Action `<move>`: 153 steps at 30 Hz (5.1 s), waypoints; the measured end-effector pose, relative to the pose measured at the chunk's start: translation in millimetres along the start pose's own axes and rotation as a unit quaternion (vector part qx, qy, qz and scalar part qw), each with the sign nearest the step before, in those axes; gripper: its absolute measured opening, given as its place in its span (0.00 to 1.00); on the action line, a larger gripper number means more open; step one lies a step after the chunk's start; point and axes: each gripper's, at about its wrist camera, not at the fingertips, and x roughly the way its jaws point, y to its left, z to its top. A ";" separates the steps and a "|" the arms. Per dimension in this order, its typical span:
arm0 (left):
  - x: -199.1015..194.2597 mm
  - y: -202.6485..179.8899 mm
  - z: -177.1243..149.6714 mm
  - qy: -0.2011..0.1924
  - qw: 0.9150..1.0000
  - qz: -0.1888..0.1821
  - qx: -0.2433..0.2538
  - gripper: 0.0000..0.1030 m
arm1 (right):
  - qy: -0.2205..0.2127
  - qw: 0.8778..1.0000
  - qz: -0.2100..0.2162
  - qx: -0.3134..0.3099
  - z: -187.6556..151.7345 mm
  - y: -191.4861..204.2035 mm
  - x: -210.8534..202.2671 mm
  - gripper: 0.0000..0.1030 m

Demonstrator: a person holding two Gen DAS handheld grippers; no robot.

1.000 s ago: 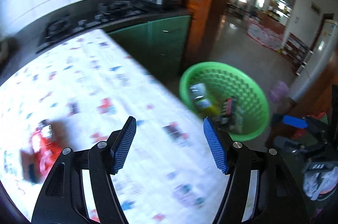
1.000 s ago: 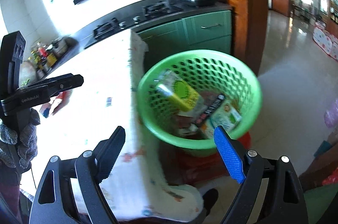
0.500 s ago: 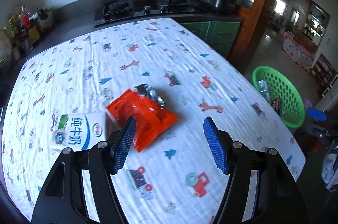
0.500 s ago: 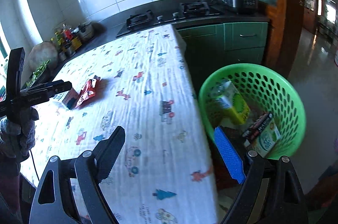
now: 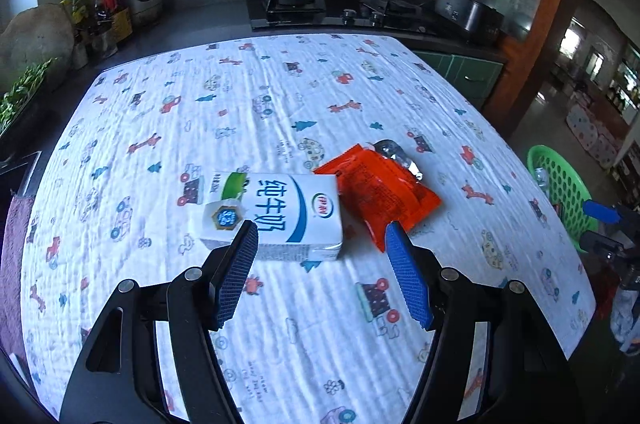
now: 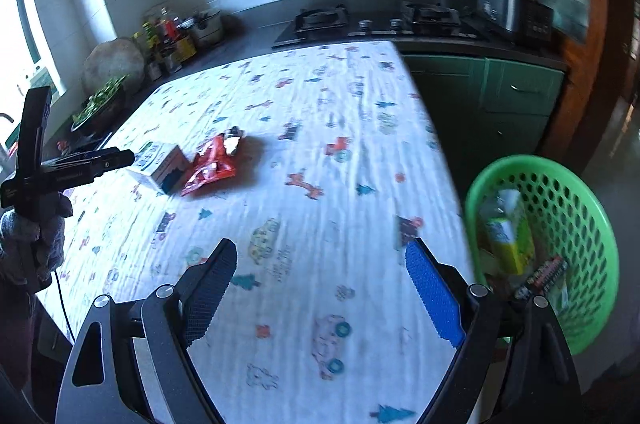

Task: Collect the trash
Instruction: 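Move both open grippers back over the table toward the milk carton and snack bag, then grasp the white milk carton with the right gripper and lift it, then grasp the red snack bag with the left gripper while the right holds the milk carton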

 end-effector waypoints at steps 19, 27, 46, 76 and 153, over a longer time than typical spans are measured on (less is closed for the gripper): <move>-32.2 68.8 -35.3 0.012 0.998 0.036 -0.051 0.64 | 0.049 0.969 0.105 -0.217 71.9 133.9 105.1 0.84; -25.2 76.8 -40.1 0.020 0.998 0.029 -0.060 0.64 | 0.070 0.953 0.131 -0.264 87.5 164.8 144.6 0.84; -13.4 91.2 -45.4 0.037 0.997 0.017 -0.073 0.64 | 0.113 0.899 0.168 -0.389 88.7 250.0 219.8 0.90; 10.0 26.5 -17.9 0.034 0.999 -0.028 -0.028 0.64 | 0.055 0.964 0.094 -0.240 100.9 146.4 142.8 0.60; 101.5 -95.7 45.7 0.092 0.994 -0.041 -0.031 0.03 | 0.011 0.998 -0.054 0.001 -16.4 -69.7 -1.8 0.60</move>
